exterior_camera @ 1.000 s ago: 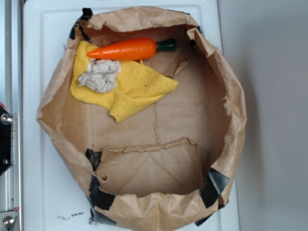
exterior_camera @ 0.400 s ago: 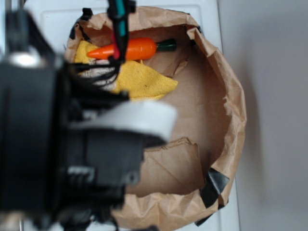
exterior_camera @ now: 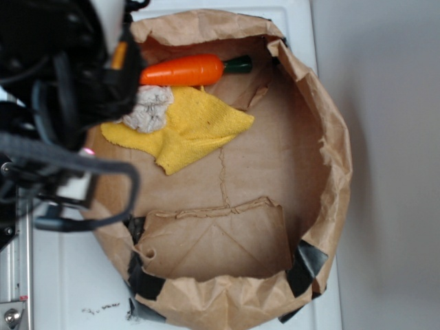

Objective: Grab the yellow cloth.

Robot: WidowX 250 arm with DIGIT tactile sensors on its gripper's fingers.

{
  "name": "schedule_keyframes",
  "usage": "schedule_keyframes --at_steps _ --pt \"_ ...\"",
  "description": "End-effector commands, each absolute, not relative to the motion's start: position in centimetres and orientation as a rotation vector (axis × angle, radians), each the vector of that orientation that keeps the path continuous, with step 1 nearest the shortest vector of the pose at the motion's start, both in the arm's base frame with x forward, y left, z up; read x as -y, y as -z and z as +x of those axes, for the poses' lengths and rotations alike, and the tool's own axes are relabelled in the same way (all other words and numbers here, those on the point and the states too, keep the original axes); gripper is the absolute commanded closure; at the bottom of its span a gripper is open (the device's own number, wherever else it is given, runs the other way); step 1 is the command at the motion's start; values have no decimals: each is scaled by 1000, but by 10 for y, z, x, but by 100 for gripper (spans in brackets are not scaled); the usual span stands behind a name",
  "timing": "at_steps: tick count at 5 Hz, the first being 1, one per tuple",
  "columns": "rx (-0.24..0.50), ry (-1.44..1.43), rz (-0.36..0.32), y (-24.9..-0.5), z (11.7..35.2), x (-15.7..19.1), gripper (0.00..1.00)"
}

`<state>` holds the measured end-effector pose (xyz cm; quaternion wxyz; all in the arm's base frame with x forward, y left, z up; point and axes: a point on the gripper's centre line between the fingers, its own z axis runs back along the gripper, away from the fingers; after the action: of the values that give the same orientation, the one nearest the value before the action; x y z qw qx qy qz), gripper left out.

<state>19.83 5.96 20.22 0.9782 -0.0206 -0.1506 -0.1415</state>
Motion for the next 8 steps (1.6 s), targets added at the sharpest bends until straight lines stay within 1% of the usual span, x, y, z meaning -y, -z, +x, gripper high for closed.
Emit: schedule_keyframes --at_steps 1,2,3,4,5,8 --pt "222 232 -15 -197 233 -76 0" --pt "199 241 27 -178 264 -63 0" --pt "196 281 -6 -151 296 -57 0" --pt "227 332 -72 -128 341 -47 0" --pt "231 357 -48 -125 345 -46 0" --pt "231 357 -48 -125 345 -46 0"
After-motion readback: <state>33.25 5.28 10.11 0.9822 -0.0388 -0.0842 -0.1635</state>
